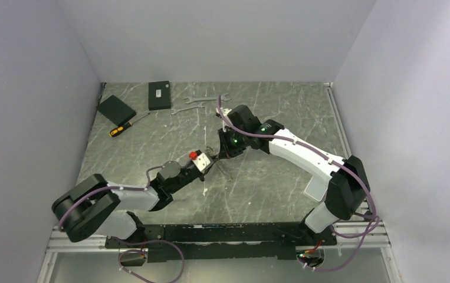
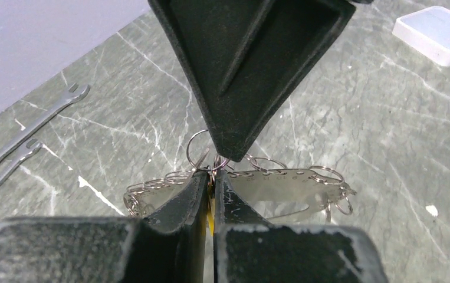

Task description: Put the keys on the keyring

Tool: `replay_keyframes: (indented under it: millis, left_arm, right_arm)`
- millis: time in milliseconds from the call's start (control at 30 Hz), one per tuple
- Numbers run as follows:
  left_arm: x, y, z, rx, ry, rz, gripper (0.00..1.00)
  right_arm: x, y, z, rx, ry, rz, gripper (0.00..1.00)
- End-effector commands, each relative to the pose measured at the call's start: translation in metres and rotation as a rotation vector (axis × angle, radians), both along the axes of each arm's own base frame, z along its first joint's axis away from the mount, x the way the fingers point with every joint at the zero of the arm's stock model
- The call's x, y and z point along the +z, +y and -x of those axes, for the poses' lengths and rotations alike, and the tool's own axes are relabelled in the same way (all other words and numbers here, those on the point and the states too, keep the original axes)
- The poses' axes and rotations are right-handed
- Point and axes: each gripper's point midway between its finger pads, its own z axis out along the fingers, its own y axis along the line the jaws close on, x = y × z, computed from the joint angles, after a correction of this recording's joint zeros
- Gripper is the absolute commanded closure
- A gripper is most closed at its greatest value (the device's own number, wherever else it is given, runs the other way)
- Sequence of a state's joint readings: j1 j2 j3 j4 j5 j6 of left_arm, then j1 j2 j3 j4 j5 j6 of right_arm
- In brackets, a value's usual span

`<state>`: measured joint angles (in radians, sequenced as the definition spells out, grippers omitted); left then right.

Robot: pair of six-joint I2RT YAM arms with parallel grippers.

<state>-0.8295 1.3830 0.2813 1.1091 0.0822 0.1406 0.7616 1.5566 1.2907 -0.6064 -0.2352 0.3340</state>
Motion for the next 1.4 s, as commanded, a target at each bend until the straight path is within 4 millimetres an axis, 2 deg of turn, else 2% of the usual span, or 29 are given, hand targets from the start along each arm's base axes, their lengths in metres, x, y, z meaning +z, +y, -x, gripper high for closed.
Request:
replay_keyframes:
  millis: [0, 200, 367, 700, 967, 1233, 1367]
  left_arm:
    - [0.007, 0.012, -0.002, 0.024, -0.093, -0.118, 0.99]
    - [0.007, 0.022, 0.002, 0.03, -0.149, -0.22, 0.98]
    - [0.003, 0.015, 0.011, -0.011, -0.22, -0.324, 0.97]
    - [0.007, 0.014, 0.023, -0.038, -0.242, -0.32, 1.0]
    - [0.004, 0.013, 0.031, -0.075, -0.211, -0.309, 1.0]
    - [0.008, 0.008, 0.038, -0.091, -0.159, -0.23, 1.0]
    - [0.01, 0.008, 0.041, -0.09, -0.131, -0.186, 1.0]
  right_arm:
    - [0.004, 0.004, 0.014, 0.083, 0.037, -0.014, 1.0]
    - [-0.008, 0.007, 0.029, 0.122, 0.116, -0.01, 1.0]
    - [-0.02, 0.008, 0.04, 0.148, 0.172, 0.018, 1.0]
    - [-0.016, 0.012, 0.03, 0.155, 0.135, 0.022, 1.0]
    - [-0.02, 0.017, 0.03, 0.183, 0.148, 0.02, 1.0]
    - [-0.004, 0.022, 0.015, 0.147, 0.06, -0.018, 1.0]
    - [-0.003, 0.024, 0.012, 0.148, 0.051, -0.02, 1.0]
